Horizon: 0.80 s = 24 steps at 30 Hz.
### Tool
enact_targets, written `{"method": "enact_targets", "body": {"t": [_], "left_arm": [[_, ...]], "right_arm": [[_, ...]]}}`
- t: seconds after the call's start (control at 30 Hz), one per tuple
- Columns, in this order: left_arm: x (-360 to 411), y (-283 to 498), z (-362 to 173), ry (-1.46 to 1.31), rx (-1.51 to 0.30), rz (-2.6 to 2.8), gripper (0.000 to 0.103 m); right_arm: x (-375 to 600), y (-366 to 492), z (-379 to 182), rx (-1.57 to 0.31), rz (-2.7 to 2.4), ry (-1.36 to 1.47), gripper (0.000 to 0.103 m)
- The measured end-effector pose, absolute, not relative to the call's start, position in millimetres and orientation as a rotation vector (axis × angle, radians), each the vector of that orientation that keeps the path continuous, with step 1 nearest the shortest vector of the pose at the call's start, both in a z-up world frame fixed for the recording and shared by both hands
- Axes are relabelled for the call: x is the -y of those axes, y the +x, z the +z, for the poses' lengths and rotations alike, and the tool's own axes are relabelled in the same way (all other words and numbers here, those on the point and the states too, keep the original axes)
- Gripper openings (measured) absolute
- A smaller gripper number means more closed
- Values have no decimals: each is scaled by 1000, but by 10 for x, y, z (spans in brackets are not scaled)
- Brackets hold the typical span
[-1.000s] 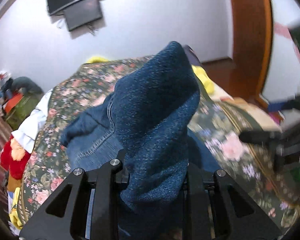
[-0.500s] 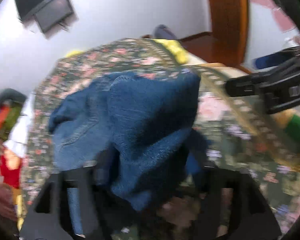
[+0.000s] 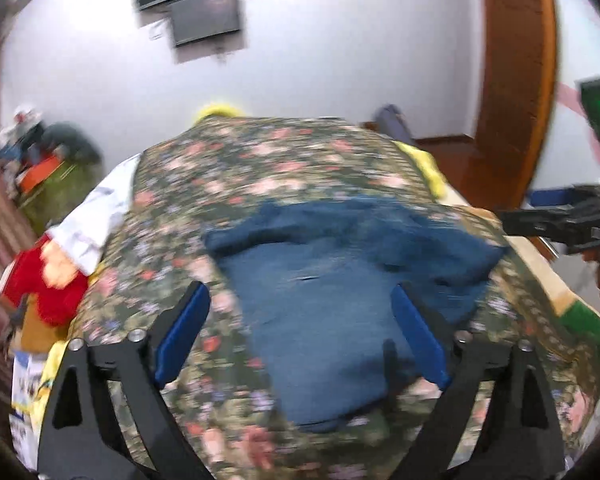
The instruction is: Fold large clothes
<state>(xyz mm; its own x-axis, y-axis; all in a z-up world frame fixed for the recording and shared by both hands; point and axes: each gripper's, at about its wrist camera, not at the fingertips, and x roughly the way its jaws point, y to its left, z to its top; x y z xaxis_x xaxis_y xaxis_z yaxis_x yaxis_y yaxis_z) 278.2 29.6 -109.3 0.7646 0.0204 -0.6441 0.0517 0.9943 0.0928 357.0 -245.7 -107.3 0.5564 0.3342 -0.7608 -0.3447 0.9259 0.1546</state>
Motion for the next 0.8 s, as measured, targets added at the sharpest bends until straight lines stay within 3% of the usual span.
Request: {"method": "enact_targets", "body": {"t": [0.2, 0.33, 0.6, 0.8], "left_arm": [[-886, 3020, -1468, -70, -871, 34, 94], [-905, 3061, -1813, -107, -962, 0, 94], [-773, 2921, -1930, -70, -928, -52, 94], [-786, 2905, -1839, 49, -928, -49, 94]], "right_arm": [[1880, 3693, -1153, -923, 494, -44, 103], [1676, 3829, -1490, -1011, 455, -117, 103], [2123, 3812, -1925, -1076, 484, -57, 103], [2366, 3792, -1869, -1105, 473, -36, 103]]}}
